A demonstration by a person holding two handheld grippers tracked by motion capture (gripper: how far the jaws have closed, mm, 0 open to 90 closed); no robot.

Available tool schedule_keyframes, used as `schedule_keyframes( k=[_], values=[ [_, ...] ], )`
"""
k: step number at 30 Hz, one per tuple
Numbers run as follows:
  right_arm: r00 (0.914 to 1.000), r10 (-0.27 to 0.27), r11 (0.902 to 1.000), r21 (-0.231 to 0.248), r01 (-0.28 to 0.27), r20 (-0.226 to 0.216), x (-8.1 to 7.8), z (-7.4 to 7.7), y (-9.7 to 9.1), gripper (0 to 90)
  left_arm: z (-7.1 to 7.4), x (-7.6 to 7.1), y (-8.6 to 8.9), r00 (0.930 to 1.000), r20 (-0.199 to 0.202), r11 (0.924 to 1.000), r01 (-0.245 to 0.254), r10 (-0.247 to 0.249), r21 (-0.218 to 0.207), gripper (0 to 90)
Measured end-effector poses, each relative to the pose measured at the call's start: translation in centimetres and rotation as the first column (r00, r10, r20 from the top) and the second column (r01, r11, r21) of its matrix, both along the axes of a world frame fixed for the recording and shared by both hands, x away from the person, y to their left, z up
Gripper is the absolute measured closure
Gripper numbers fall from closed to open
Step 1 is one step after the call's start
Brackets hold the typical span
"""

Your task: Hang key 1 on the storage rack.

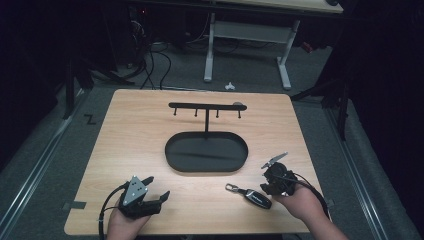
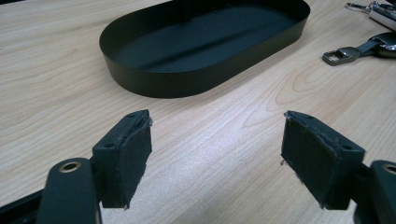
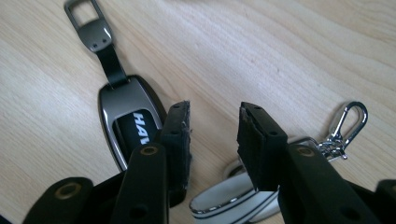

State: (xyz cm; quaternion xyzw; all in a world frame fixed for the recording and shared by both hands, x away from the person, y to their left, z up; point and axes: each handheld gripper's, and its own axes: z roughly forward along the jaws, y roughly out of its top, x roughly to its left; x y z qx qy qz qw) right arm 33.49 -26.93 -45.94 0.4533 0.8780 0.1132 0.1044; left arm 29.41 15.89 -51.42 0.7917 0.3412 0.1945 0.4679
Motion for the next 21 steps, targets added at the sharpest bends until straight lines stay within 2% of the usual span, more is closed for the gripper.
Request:
schedule_keyframes(
  k=[3,6,8,12,14,18,21],
  values=[
    [0.9991,0.006,0.9995,-0.031,-0.007,-0.041,0.4,0.1,0.1,63.3,0.0,0.0,0.0,1.0,-0.002,1.0,-0.001,0.001,0.005,24.8],
    [0.9957,0.045,0.996,-0.074,-0.051,-0.082,1.0,0.4,0.5,62.0,0.0,0.0,0.1,1.0,-0.001,1.0,-0.003,0.003,0.004,24.8],
    [0.995,0.049,0.9951,-0.081,-0.056,-0.087,1.0,0.5,0.6,61.8,0.0,0.0,0.1,1.0,-0.002,1.0,-0.002,0.002,0.005,24.8],
    [0.9887,0.07,0.9886,-0.124,-0.086,-0.132,1.4,0.7,1.2,58.3,-0.1,0.0,0.0,1.0,-0.007,0.9999,-0.001,0.001,0.01,24.8],
    [0.987,0.071,0.9872,-0.132,-0.09,-0.144,1.5,0.8,1.5,55.2,-0.1,0.0,-0.1,1.0,-0.007,0.9999,0.001,-0.001,0.014,24.9],
    [0.9818,0.086,0.9873,-0.118,-0.107,-0.169,1.4,1.1,2.1,47.4,-0.1,0.0,-0.1,1.0,-0.007,0.9998,0.002,-0.002,0.018,24.9],
    [0.9788,0.106,0.9825,-0.133,-0.131,-0.175,1.4,0.9,2.5,43.5,-0.2,0.0,0.0,1.0,-0.009,0.9998,0.002,-0.002,0.018,24.9]
  ],
)
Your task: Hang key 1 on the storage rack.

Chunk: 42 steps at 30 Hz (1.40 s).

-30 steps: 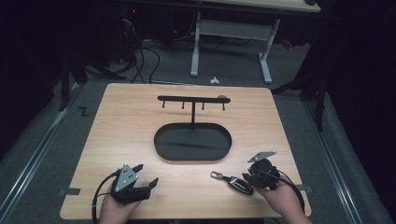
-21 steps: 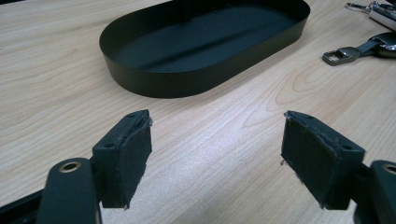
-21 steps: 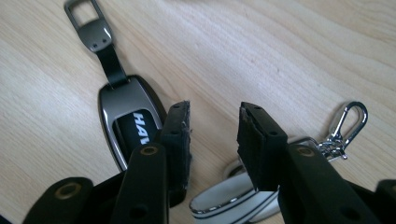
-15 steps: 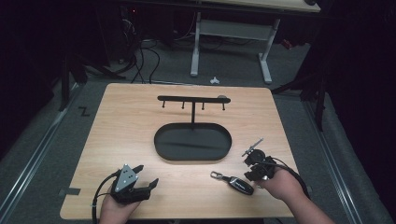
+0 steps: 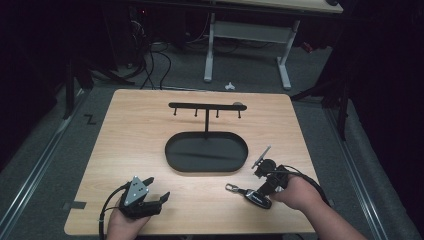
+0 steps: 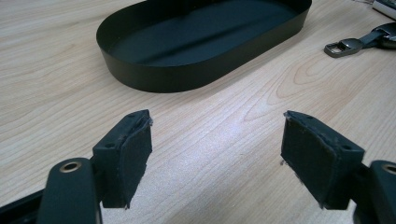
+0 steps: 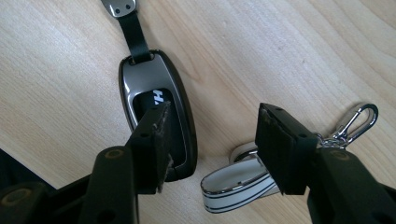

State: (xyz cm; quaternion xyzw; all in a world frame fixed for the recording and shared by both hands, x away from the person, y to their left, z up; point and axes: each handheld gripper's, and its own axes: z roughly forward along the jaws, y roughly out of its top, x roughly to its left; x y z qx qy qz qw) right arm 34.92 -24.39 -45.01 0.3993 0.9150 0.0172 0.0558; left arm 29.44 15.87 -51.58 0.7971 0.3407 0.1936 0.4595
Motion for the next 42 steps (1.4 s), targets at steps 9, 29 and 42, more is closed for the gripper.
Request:
schedule_keyframes(
  k=[9,29,42],
  values=[
    [0.9951,0.093,0.9957,-0.003,-0.093,-0.033,0.3,-1.2,2.3,39.5,-0.1,0.1,-0.2,1.0,-0.004,0.9999,0.008,-0.008,0.01,24.9],
    [0.9799,0.163,0.985,-0.037,-0.168,-0.115,2.2,-3.9,6.4,63.6,0.1,0.0,-0.1,0.9999,-0.004,0.9999,0.011,-0.011,-0.011,25.0],
    [0.9807,0.153,0.988,-0.005,-0.154,-0.122,1.9,-3.8,6.2,78.4,0.1,0.0,-0.1,0.9999,-0.005,0.9998,0.013,-0.014,-0.017,25.0]
  ],
)
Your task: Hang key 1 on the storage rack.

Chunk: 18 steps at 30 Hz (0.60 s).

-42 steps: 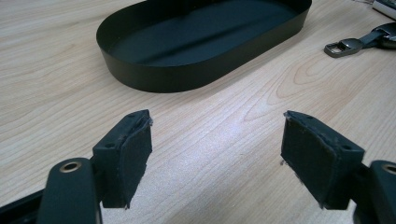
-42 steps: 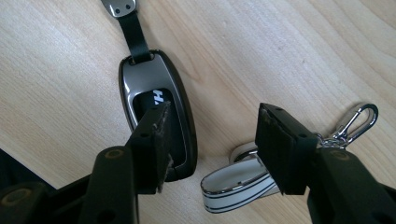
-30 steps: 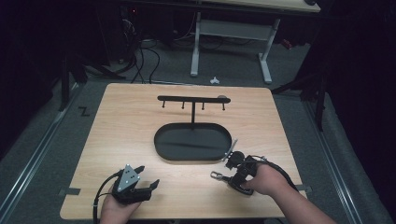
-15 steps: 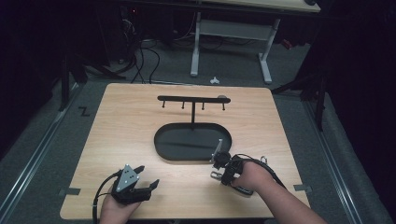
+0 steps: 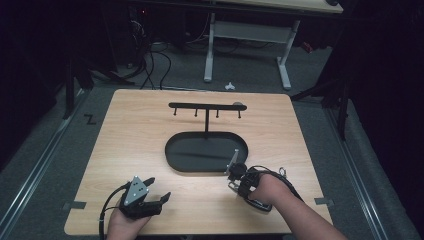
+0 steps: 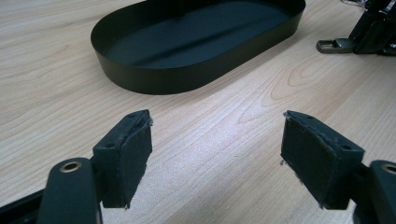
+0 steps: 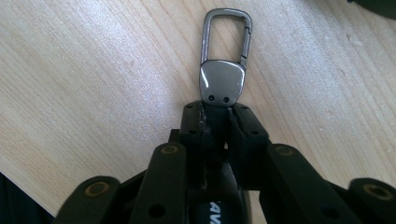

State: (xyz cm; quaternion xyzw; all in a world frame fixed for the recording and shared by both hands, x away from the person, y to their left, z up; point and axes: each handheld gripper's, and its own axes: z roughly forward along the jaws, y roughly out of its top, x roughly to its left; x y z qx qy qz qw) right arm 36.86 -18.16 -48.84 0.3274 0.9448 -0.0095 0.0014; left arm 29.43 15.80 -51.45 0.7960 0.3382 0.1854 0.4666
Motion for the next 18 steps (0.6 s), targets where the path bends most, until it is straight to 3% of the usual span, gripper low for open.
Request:
schedule_keyframes(
  k=[9,15,18],
  values=[
    [1.0,0.001,1.0,0.002,-0.001,-0.007,0.16,-0.06,0.02,79.4,0.1,-0.06,0.11,1.0,-0.001,0.9999,0.004,-0.004,-0.012,24.9],
    [0.9995,-0.032,0.9995,0.009,0.032,0.006,-0.07,-0.03,-0.11,79.6,0.08,-0.09,-0.1,0.9999,-0.006,0.9997,0.014,-0.014,-0.023,24.9],
    [0.9989,-0.046,0.9989,0.007,0.046,-0.01,-0.12,-0.02,-0.3,79.8,0.0,-0.07,-0.23,0.9998,-0.011,0.9997,0.018,-0.018,-0.016,24.9]
  ],
)
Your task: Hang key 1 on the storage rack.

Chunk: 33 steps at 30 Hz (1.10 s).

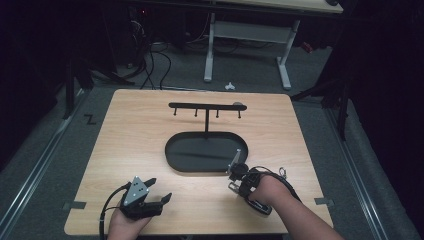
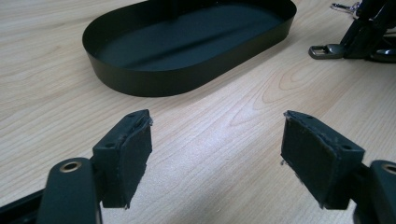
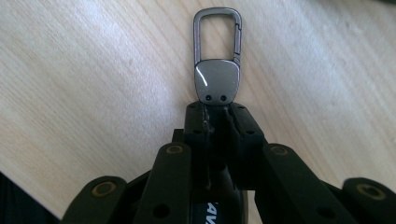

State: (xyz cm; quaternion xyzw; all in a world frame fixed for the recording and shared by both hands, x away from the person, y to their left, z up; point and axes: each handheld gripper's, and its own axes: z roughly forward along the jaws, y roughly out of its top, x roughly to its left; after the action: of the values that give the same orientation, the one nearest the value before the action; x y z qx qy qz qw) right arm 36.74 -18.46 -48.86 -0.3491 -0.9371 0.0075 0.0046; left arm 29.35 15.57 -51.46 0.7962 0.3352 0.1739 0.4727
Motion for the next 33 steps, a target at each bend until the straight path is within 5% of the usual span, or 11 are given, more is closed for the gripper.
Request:
schedule_keyframes(
  k=[14,19,26,33],
  values=[
    [0.9993,0.023,0.9962,-0.084,-0.021,0.028,-0.4,0.0,1.2,80.1,-0.1,-0.1,0.1,1.0,0.001,1.0,-0.009,0.009,0.002,25.0],
    [0.9986,0.016,0.9971,-0.076,-0.012,0.05,-0.6,0.0,1.2,80.7,-0.1,0.0,0.1,1.0,0.0,1.0,-0.007,0.007,0.002,25.0],
    [0.9992,0.032,0.9994,-0.017,-0.032,0.023,-0.7,0.8,1.7,80.6,0.1,-0.1,0.3,0.9998,0.01,0.9999,-0.015,0.015,0.0,25.1],
    [0.9987,-0.022,0.9992,0.035,0.021,0.047,-0.8,2.6,1.0,80.5,0.2,0.1,0.5,0.9999,0.006,0.9999,-0.011,0.011,-0.001,25.2]
  ],
)
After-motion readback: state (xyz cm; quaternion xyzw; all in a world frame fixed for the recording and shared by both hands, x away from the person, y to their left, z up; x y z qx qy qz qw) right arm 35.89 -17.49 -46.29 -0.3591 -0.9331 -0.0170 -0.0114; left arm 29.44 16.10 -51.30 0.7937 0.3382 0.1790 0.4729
